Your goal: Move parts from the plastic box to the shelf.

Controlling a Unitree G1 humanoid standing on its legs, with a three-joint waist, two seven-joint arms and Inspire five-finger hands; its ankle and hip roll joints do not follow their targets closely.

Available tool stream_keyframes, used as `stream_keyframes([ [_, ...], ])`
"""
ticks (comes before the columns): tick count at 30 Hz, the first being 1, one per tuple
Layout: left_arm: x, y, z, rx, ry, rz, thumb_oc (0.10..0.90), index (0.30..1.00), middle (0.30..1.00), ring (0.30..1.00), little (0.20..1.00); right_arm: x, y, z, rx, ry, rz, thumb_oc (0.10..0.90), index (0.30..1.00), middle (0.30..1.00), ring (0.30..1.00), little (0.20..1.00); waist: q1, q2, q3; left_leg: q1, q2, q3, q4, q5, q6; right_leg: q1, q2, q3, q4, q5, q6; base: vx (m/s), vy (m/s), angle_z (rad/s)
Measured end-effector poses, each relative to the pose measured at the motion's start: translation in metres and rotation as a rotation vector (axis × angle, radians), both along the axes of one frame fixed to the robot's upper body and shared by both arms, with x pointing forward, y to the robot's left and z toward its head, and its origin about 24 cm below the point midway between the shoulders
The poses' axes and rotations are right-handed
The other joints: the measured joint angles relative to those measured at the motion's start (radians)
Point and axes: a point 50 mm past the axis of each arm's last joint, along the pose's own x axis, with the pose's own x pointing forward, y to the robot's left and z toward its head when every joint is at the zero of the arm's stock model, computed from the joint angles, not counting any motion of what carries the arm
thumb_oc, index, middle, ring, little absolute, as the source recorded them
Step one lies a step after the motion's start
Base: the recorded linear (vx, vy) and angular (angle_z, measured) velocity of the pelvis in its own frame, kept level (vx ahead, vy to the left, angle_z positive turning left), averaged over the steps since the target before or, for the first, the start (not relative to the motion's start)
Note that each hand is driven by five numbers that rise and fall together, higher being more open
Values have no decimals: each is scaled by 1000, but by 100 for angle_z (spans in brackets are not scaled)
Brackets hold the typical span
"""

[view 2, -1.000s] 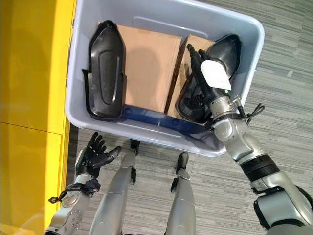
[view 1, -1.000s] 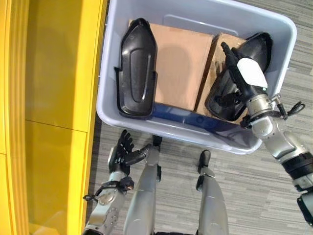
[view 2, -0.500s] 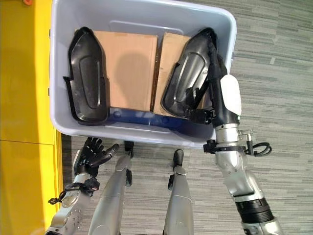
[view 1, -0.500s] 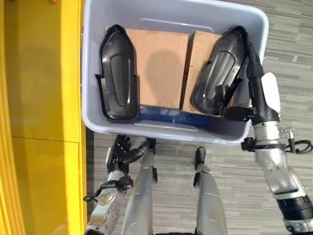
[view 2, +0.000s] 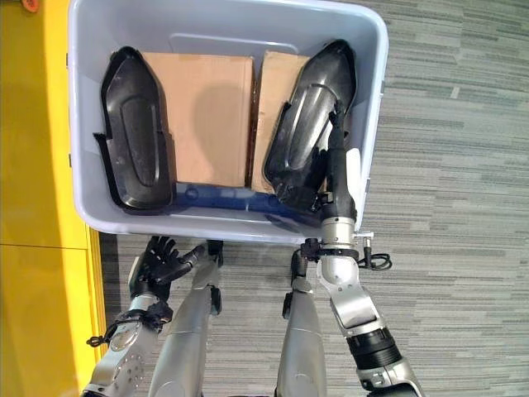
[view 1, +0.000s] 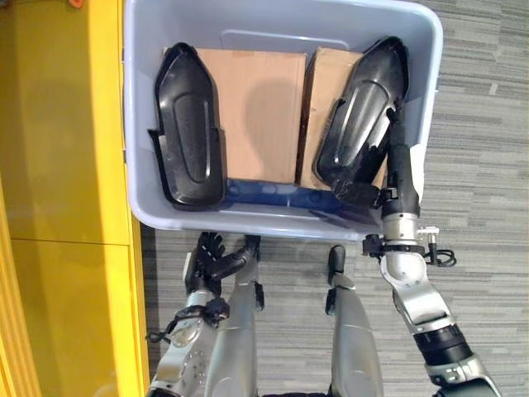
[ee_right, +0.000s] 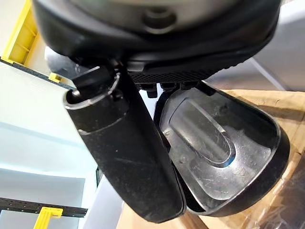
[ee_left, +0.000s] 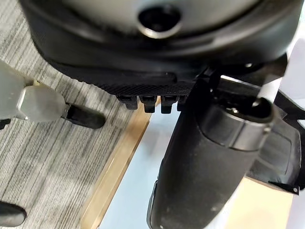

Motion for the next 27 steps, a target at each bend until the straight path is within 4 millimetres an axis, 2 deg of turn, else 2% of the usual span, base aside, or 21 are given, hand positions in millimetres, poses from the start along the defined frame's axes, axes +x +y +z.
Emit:
stream_keyframes([
  [3,0,0,0,0,0,1,900,1000,1000,1000,1000,0,0,-1,-8,5,-1,900,1000,1000,1000,1000,1,0,0,0,0,0,0,0,0,0,0,0,0,0,0,0,0,0],
  [13,0,1,0,2,5,16,900,1000,1000,1000,1000,6,-9,-26,-95,118,-77,900,1000,1000,1000,1000,4,0,0,-28,0,-1,-1,0,-1,-27,0,-2,0,0,0,0,0,0],
  [27,0,5,0,6,3,37,900,1000,1000,1000,1000,2,-13,-30,-280,105,-108,900,1000,1000,1000,1000,3,0,0,-53,0,-2,-1,2,-1,-54,0,-2,5,-2,0,0,0,0],
])
